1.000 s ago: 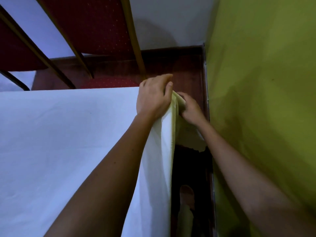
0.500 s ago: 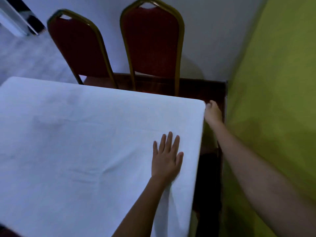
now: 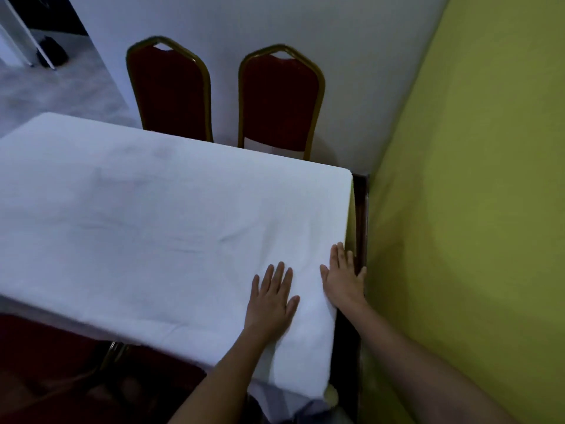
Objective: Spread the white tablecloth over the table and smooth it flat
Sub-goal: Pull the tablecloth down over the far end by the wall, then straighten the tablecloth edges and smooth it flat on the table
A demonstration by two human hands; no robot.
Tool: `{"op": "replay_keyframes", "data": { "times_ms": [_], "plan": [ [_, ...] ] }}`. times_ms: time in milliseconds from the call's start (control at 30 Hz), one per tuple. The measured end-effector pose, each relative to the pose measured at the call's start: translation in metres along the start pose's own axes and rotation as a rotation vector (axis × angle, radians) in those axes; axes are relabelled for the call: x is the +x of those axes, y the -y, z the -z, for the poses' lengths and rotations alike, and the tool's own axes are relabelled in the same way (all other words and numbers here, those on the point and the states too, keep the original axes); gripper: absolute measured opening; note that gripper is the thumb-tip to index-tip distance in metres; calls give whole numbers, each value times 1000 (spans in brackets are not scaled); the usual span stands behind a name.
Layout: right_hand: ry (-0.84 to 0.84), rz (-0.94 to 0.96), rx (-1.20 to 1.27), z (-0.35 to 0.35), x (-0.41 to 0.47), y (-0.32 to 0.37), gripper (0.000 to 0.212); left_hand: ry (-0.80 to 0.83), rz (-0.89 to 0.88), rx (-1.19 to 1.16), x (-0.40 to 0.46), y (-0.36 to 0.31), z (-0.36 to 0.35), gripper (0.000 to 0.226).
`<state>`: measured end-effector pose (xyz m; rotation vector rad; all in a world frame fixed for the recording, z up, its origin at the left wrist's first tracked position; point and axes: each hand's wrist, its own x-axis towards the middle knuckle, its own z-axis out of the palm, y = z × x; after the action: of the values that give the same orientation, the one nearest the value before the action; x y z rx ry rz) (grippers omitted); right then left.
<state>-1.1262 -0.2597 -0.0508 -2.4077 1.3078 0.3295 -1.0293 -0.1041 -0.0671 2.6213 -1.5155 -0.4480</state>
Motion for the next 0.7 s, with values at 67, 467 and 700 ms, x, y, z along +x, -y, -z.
{"op": "replay_keyframes", "data": {
  "times_ms": [67, 467, 700],
  "plan": [
    [28, 4, -38, -6, -28, 7, 61, 16, 4, -7, -29, 6, -2, 72],
    [182, 201, -345, 17, -88, 38, 49, 270, 229, -7, -90, 50, 58, 62],
    [80, 449, -428, 45, -93, 102, 57, 123, 349, 17, -131, 82, 124, 58]
  ]
}}
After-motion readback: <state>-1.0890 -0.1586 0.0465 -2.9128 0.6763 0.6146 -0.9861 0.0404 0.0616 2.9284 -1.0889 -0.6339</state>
